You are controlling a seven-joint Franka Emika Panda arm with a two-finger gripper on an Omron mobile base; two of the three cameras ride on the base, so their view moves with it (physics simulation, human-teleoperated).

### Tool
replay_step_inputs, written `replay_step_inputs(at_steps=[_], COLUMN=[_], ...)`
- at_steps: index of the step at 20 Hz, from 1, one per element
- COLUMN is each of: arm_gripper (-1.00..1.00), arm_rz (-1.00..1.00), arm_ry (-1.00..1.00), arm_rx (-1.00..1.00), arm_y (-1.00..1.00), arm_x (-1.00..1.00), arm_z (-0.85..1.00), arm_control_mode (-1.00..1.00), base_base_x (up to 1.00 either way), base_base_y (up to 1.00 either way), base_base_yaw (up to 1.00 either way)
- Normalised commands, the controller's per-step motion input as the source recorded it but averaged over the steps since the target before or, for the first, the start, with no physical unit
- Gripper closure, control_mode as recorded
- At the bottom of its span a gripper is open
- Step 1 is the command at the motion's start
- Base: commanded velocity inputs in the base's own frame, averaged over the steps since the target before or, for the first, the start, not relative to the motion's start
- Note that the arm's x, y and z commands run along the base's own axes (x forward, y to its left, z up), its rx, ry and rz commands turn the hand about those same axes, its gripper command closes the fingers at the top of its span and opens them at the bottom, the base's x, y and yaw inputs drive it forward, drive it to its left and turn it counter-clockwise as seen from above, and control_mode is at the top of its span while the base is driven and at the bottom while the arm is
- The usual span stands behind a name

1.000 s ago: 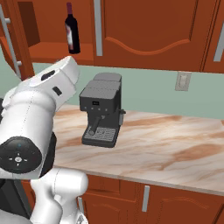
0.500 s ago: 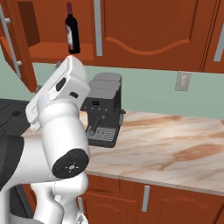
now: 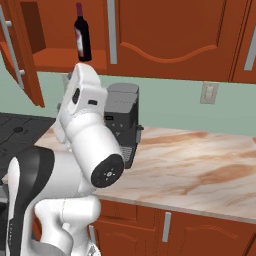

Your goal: Open the cabinet directly in front. Then move the wine and the mug to the dining counter with the candle on it.

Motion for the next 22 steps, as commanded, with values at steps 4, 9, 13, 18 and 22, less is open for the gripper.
replay_step_inputs(at_steps=[4,9,13,18,22], arm_gripper=[-1.00,-1.00,-1.00,-1.00,-1.00], arm_rz=[0.00,0.00,0.00,0.00,0.00], arm_ry=[-0.04,-0.03,-0.01,0.00,0.00], arm_rx=[-0.23,-0.17,-0.12,-0.09,-0.06], arm_y=[0.02,0.14,0.24,0.42,0.39], arm_x=[0.07,0.00,0.00,0.05,0.13], arm_z=[0.00,0.05,0.16,0.18,0.13], arm_control_mode=[-1.00,-1.00,-1.00,-1.00,-1.00], base_base_x=[0.00,0.00,0.00,0.00,0.00], base_base_y=[0.00,0.00,0.00,0.00,0.00], base_base_yaw=[0.00,0.00,0.00,0.00,0.00])
